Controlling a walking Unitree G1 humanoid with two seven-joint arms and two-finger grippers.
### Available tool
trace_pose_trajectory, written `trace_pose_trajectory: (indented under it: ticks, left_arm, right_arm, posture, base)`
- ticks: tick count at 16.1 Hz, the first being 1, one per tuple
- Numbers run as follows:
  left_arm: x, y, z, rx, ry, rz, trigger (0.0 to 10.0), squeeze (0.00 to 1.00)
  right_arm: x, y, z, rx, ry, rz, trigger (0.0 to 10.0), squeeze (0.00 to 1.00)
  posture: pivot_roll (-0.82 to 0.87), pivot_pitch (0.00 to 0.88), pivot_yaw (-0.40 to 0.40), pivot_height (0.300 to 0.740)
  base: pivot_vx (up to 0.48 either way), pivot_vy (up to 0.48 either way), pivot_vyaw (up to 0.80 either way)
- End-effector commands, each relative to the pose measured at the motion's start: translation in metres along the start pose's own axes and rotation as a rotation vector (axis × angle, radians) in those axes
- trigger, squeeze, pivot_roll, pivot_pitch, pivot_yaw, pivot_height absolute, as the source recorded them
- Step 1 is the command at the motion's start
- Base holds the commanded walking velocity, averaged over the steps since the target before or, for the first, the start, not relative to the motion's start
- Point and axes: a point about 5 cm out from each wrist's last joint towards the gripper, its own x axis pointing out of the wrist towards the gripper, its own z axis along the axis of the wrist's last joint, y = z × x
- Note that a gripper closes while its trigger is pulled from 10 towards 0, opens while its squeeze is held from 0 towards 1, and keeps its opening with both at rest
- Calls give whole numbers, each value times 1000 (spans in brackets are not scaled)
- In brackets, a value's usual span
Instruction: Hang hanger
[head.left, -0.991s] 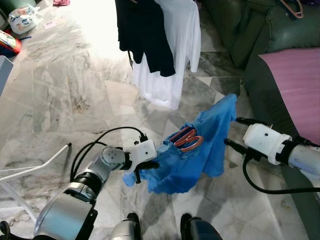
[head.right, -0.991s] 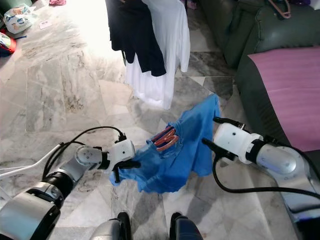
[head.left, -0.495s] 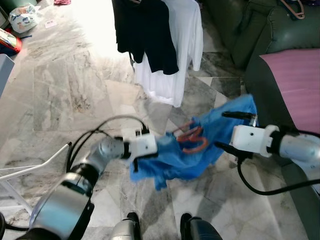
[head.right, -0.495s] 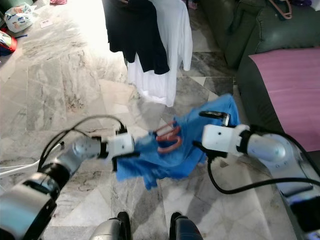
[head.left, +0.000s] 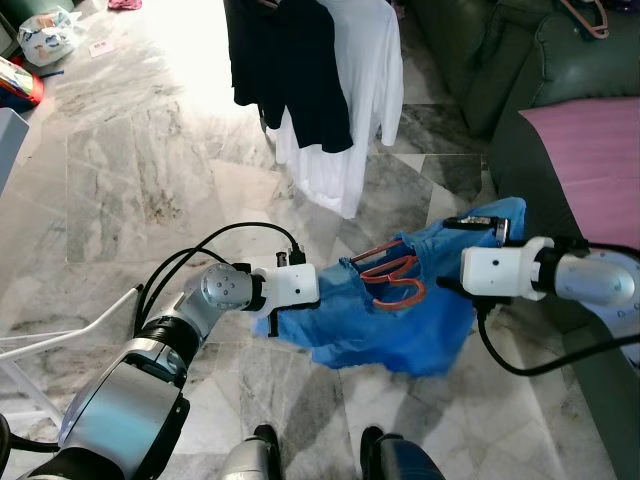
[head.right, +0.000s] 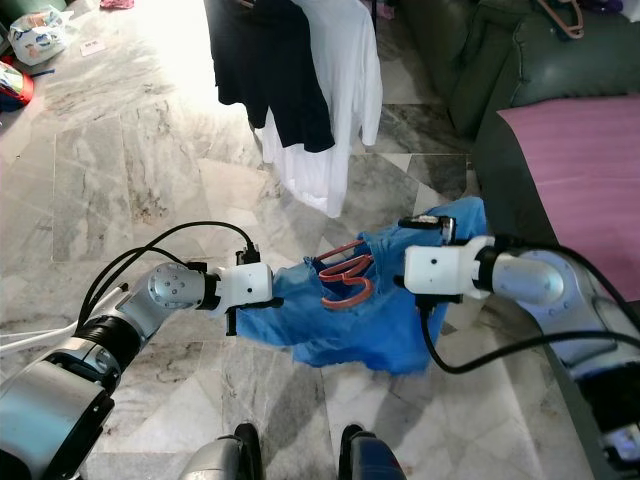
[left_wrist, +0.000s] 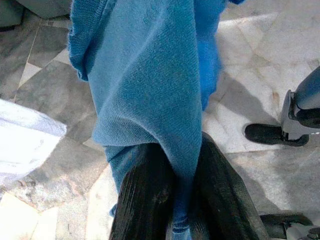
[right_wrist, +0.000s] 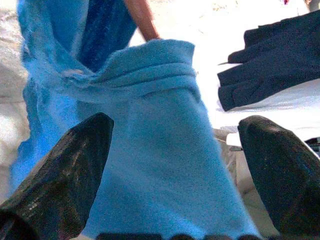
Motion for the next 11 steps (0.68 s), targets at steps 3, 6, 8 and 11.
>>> trace_pose_trajectory:
  ticks: [3, 6, 8, 11]
  left_arm:
    - [0, -3, -1, 20, -2, -5, 10000, 0]
    - [1, -3, 0, 33, -8, -13, 10000, 0]
    - [2, -3, 3, 41, -17, -19, 10000, 0]
    - [3, -5, 4, 52, -22, -29, 10000, 0]
  right_arm:
    - [0, 0, -7, -10, 23, 50, 10000, 1000]
    - [2, 3, -16, 36, 41, 82, 10000, 1000]
    - [7, 9, -22, 99, 47, 133, 0, 0]
    - [22, 17, -27, 125, 63, 191, 0, 0]
  posture:
    - [-75, 254, 51, 740]
    - [-76, 256, 51, 740]
    - [-75, 256, 51, 740]
    - [-73, 258, 49, 740]
  base:
    - [0, 0, 0]
    - [0, 0, 0]
    - [0, 0, 0]
    - [0, 0, 0]
